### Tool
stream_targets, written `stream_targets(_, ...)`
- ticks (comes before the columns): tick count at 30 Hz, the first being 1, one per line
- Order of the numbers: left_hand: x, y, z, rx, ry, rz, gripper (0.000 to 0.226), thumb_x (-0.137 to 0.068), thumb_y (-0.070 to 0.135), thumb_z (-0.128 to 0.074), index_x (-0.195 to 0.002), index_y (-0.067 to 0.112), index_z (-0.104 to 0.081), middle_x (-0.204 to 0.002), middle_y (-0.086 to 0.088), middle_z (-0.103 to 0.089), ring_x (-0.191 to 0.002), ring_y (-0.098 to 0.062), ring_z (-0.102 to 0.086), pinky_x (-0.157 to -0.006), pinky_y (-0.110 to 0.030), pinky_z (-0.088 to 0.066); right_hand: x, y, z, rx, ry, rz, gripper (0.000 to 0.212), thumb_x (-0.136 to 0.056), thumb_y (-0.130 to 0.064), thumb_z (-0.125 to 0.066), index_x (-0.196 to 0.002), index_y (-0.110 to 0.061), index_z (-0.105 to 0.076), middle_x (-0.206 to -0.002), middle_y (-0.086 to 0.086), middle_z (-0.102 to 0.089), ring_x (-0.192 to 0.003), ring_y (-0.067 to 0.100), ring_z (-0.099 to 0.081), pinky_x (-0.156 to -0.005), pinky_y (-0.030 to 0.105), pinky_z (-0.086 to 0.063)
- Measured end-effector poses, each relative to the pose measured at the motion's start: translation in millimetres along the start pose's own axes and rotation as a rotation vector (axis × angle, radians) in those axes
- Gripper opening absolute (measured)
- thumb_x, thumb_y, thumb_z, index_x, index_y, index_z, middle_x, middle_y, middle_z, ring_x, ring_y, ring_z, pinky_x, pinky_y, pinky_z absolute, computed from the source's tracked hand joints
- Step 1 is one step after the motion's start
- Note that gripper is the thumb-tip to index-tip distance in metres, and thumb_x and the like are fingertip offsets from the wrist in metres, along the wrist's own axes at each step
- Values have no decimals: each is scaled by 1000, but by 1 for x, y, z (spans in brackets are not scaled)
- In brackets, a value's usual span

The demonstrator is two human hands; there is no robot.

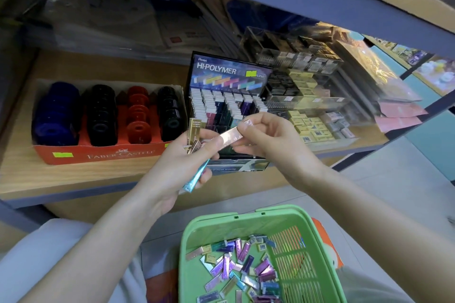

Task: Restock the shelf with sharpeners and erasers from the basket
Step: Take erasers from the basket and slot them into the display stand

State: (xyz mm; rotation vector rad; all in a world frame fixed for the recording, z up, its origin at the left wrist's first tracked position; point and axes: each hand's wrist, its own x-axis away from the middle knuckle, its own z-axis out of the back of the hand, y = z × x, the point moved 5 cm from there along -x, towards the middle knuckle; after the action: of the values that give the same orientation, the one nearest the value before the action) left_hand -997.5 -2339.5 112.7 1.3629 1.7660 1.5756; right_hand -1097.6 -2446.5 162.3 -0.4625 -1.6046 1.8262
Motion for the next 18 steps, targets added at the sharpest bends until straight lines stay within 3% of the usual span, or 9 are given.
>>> stream_targets(2, -1, 0, 0, 14, 12, -9, 8, -88, 24, -64, -95, 22, -61, -72, 2, -55, -41, -12, -42, -36, -17, -30, 4, 2, 5, 5, 9, 8, 7, -89, -8, -61, -94, -5, -56, -73, 4, -69, -69, 12, -67, -68, 22, -56)
stream_targets(8, -5, -2, -3, -16, 2, -60, 16, -85, 19, -67, -98, 21, -59, -70, 0, -55, -40, -13, -41, -36, -17, -30, 18, 8, -1, 512, -262, 78, 12, -84, -9, -69, -87, -20, -66, -67, -10, -64, -58, -2, -47, -58, 10, -34)
stream_targets(10, -6, -3, -7, -10, -19, -55, 15, -86, 22, -65, -99, 22, -59, -74, -2, -56, -39, -13, -41, -36, -17, -29, 19, 13, -2, 616, -286, 98, 14, -85, -12, -68, -82, -24, -63, -69, -11, -62, -56, -2, -44, -57, 11, -33)
stream_targets(13, -7, -5, -9, 25, -26, -3, 13, -89, 29, -59, -102, 25, -58, -76, -3, -57, -40, -12, -41, -36, -17, -28, 9, 12, 14, 573, -185, 97, 17, -88, -3, -60, -81, -16, -52, -74, -4, -60, -61, 6, -55, -59, 22, -47)
stream_targets(18, -7, -6, -9, 55, -43, 49, 24, -84, 33, -64, -102, 18, -59, -77, -2, -58, -41, -11, -43, -37, -16, -29, -18, -3, 62, 352, 186, 145, 26, -93, 2, -50, -88, -19, -36, -78, 2, -64, -66, 12, -67, -67, 30, -59)
